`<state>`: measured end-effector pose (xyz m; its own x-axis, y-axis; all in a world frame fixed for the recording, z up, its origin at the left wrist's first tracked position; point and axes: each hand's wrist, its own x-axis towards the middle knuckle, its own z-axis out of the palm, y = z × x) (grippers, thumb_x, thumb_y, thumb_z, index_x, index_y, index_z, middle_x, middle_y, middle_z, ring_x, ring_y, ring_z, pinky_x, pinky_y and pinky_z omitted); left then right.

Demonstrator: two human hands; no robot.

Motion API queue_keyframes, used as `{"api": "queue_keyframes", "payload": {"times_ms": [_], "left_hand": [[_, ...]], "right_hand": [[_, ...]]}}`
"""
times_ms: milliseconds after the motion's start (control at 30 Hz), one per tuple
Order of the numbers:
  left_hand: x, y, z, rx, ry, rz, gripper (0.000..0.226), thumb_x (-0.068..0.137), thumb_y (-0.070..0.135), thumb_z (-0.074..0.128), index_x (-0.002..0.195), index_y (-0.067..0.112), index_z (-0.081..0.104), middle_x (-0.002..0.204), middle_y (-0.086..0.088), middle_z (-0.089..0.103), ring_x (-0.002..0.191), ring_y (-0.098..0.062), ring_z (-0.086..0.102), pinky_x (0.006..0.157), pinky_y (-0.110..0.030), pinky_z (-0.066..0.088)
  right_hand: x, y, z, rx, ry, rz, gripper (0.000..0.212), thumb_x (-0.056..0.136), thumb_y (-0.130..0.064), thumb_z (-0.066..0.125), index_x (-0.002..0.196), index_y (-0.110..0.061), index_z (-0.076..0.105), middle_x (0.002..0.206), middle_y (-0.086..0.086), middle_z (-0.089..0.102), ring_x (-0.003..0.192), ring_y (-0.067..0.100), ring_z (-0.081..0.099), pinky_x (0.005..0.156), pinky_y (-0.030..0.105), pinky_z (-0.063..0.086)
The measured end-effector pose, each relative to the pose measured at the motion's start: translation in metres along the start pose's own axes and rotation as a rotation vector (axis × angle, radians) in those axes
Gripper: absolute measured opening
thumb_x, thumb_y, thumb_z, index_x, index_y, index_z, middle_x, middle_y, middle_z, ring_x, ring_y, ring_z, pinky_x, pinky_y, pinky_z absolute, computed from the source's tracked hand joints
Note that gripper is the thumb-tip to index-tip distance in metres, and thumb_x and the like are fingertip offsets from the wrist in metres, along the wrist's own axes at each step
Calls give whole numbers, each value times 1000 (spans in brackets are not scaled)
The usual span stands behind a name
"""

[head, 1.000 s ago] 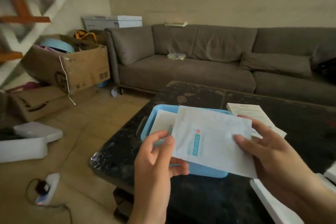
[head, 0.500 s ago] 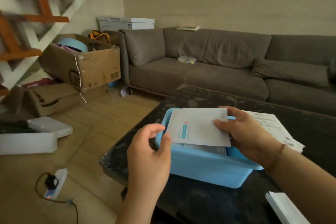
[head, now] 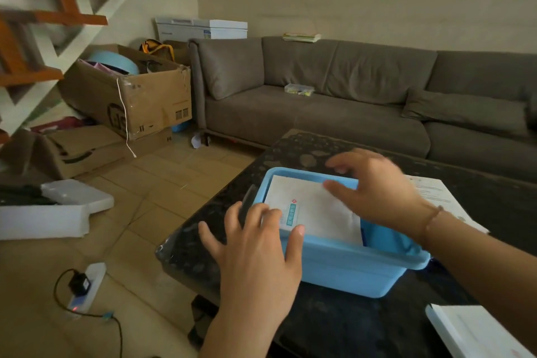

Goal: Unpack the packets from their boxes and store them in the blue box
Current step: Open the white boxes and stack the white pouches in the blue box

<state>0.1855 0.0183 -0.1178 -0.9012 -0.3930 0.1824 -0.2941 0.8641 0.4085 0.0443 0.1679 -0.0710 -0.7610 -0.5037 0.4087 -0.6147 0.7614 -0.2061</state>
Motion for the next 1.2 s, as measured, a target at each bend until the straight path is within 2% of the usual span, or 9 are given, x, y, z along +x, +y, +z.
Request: {"api": "queue_keyframes", "payload": {"times_ms": [67, 133, 367, 600, 800, 900, 967, 1067, 1200], "left_hand": [[0, 0, 1, 13, 3, 5, 48, 95, 62, 23, 134, 40, 39, 148, 21, 31, 147, -13, 8, 116, -62, -8], [0, 0, 2, 11, 15, 18, 52, 91, 64, 18, 133, 41, 40, 147, 22, 32, 147, -13, 9, 115, -62, -7], [1, -5, 11, 9, 89, 50, 59, 85, 67, 12, 126, 41, 45, 140, 21, 44, 144, -15, 23, 113, -65, -3], [1, -3, 14, 85, 89, 57, 67, 85, 66, 7, 111, 34, 61, 124, 18, 59, 139, -20, 36, 110, -67, -1], [1, 0, 12, 32, 102, 59, 59, 86, 64, 21, 121, 33, 57, 130, 16, 55, 137, -17, 37, 112, -66, 0], [2, -2, 9, -1, 115, 52, 62, 85, 65, 22, 128, 32, 53, 137, 16, 50, 139, -13, 33, 116, -62, 1], [2, -3, 6, -20, 115, 52, 70, 83, 69, 14, 132, 33, 50, 142, 15, 46, 141, -13, 29, 117, -60, 2], [3, 0, 3, 17, 65, 50, 85, 73, 70, -4, 140, 38, 37, 154, 17, 30, 148, -14, 15, 119, -60, 1], [5, 6, 4, 45, -15, 39, 87, 70, 71, -8, 147, 43, 21, 162, 16, 10, 151, -17, 0, 119, -60, -2]], "right_hand": [[8, -10, 12, 72, -123, -297, 55, 87, -60, 55, 132, -29, 57, 136, -7, 55, 128, 15, 46, 108, 31, 37], [16, -19, 22, 35, -276, -388, 62, 90, -63, 48, 145, -34, 42, 152, -11, 38, 142, 11, 26, 115, 33, 25], [19, -25, 39, 61, -417, -300, 60, 96, -55, 43, 151, -32, 31, 158, -12, 28, 144, 7, 25, 116, 24, 20], [21, -28, 47, 2, -504, -343, 57, 99, -54, 36, 151, -32, 28, 158, -11, 27, 143, 11, 27, 117, 33, 22], [20, -27, 36, 126, -359, -296, 53, 99, -47, 45, 147, -25, 39, 154, -4, 38, 142, 13, 30, 118, 28, 20], [18, -20, 21, 271, -121, -82, 48, 96, -43, 52, 139, -21, 50, 145, -2, 49, 133, 13, 43, 105, 17, 26], [14, -10, 11, 454, -6, 198, 49, 94, -41, 58, 137, -20, 52, 139, -2, 55, 120, 14, 53, 96, 21, 37], [4, 5, -3, 889, -116, 634, 56, 94, -34, 60, 144, -15, 42, 148, 0, 43, 135, 19, 42, 106, 31, 34], [-2, 11, -20, 1173, -133, 866, 54, 94, -25, 60, 144, -13, 43, 152, 8, 36, 141, 27, 34, 114, 41, 28]]}}
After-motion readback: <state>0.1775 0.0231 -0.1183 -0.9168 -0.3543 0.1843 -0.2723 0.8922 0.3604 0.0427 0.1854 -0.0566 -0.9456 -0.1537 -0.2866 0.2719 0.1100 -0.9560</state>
